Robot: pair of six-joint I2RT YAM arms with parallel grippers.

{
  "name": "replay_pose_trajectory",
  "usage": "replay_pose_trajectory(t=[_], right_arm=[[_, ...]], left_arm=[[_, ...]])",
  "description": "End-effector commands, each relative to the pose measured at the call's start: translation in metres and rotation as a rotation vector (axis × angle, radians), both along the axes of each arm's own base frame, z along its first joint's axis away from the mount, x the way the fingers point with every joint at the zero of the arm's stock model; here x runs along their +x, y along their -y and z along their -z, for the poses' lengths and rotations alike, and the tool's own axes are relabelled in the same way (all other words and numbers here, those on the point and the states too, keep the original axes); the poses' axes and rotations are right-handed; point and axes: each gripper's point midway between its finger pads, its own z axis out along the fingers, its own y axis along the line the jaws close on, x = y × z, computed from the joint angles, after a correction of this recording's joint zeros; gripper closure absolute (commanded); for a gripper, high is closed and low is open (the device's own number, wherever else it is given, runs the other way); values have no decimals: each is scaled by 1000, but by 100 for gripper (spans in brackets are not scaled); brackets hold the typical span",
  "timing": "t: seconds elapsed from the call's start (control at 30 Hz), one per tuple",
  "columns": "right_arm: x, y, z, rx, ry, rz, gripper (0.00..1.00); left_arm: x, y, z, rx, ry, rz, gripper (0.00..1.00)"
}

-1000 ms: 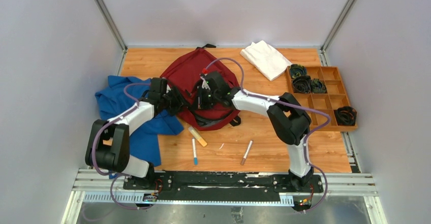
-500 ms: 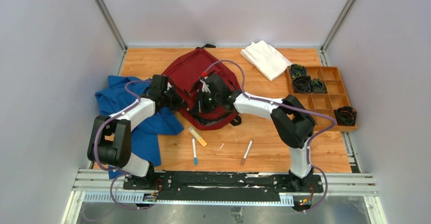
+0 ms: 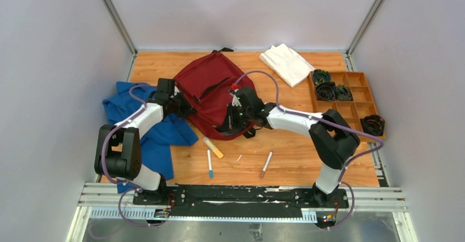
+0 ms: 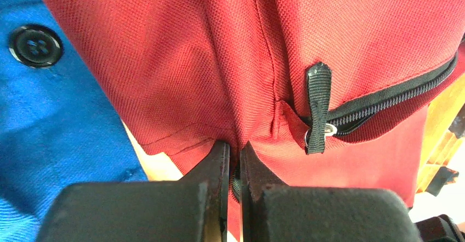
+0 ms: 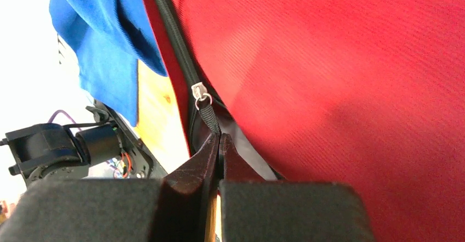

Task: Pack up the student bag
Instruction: Unzip the student bag at the center of the board.

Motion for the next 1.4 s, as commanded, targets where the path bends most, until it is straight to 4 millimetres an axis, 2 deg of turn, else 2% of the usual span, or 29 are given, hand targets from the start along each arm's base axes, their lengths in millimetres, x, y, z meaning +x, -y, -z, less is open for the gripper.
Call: replay_pose_trajectory(t=[0.0,0.2,0.27,0.37,0.43,0.5,0.57,0.6,0.67,0.77,0.83,0.93,0.97,1.07,1.2,1.37], right_arm=[[6,45,-8,-72,44,26,100],[21,113,-20,-178,128,113,100],[29,129,-26,-192,148,152,100],[38,138,-30,-185,153,172,100],[37,130,-35,-152,145,140,100],[36,117,-42,-100,132,100,100],[36,108,-47,-69,127,76,100],[35,104,-47,-60,124,63,100],[32,98,-49,-40,117,41,100],[30,91,-51,-6,99,21,100],[29,89,-50,3,90,15,100],[29,88,-52,9,88,12,100],[29,87,-53,14,87,10,100],[28,85,-60,32,85,9,100],[27,86,-65,41,92,15,100],[21,91,-59,23,81,13,100]], left_arm=[[24,-30,-16,67,63,-52,100],[45,-52,-35,93,87,-91,100],[52,-59,-39,107,88,-90,100],[62,-68,-42,98,93,-91,100],[64,-68,-45,104,99,-66,99],[62,-68,-49,124,112,-27,71],[57,-68,-59,145,143,6,37],[54,-66,-66,146,171,27,23],[45,-50,-82,102,259,101,11],[25,-15,-106,141,389,276,7],[5,21,-123,205,490,449,7],[-41,97,-136,207,633,801,7],[-50,109,-137,250,665,859,7],[-53,122,-137,355,735,916,7],[-46,126,-129,446,780,960,9],[-65,143,-102,540,858,1217,9]])
